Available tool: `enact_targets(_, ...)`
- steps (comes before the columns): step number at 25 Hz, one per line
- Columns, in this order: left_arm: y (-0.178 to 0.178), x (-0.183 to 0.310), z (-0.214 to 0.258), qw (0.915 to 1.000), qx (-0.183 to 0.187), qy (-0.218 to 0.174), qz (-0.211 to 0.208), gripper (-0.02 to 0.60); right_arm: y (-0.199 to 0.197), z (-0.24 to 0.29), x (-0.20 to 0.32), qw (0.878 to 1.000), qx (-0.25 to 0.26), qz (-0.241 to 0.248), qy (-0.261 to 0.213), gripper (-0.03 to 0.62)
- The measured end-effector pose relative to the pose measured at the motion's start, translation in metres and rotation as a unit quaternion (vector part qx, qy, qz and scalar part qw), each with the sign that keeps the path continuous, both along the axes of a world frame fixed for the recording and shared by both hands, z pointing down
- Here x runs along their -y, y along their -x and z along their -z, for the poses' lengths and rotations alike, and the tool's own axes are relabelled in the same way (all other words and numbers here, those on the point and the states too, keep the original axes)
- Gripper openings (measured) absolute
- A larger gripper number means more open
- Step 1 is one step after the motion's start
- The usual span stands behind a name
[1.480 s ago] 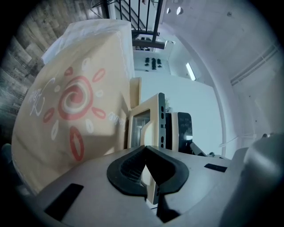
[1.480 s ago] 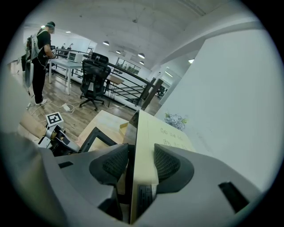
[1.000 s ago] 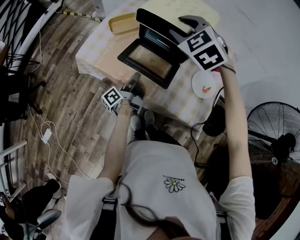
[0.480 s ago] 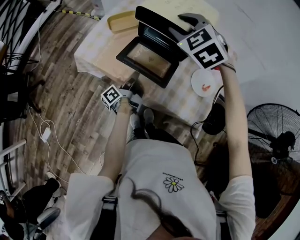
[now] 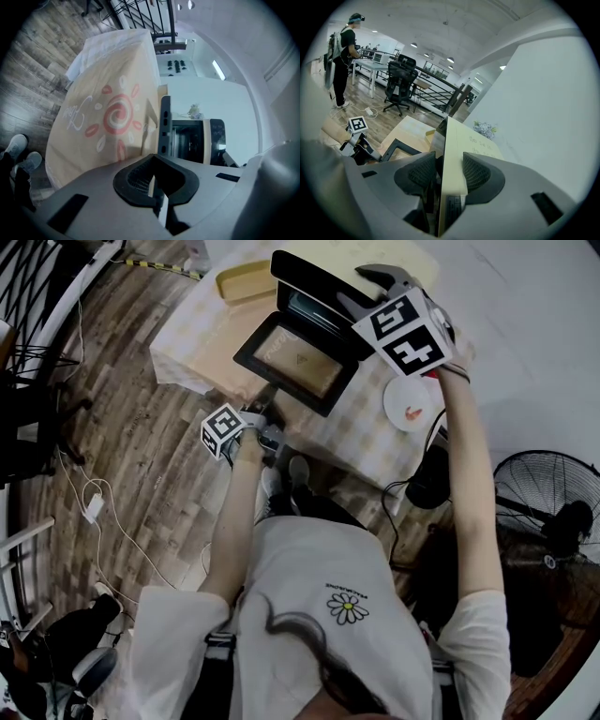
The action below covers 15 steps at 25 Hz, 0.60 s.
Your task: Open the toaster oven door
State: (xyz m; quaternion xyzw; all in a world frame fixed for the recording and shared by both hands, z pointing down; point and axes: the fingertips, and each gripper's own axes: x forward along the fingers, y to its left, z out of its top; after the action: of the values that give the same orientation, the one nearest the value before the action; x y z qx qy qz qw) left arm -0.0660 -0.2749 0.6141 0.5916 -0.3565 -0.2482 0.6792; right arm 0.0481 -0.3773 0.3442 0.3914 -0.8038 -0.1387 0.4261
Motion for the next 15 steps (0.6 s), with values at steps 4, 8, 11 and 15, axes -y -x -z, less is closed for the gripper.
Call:
enact_targets(4,0.007,-0.002,-0.002,1.0000,-0.004,-0.007,0.007,0.014,-0.001,0.000,0.000,1.000,-0.002,0.001,-0.003,0.178)
enact_targets(8,0.005,-0.003,0.000,0.9999,0.002,-0.008,0.006,0.014,-0.001,-0.001,0.000,1.000,-0.003,0.002,-0.005,0.178)
enact_targets(11,0.004,-0.005,0.003,0.9999,-0.001,-0.009,0.010,0.014,0.000,-0.001,0.001,1.000,-0.003,0.002,-0.005,0.178)
enact_targets(15,0.002,-0.004,0.027,0.9983,-0.004,-0.057,0.003,0.014,0.001,0.000,0.001,1.000,-0.001,0.001,-0.004,0.178)
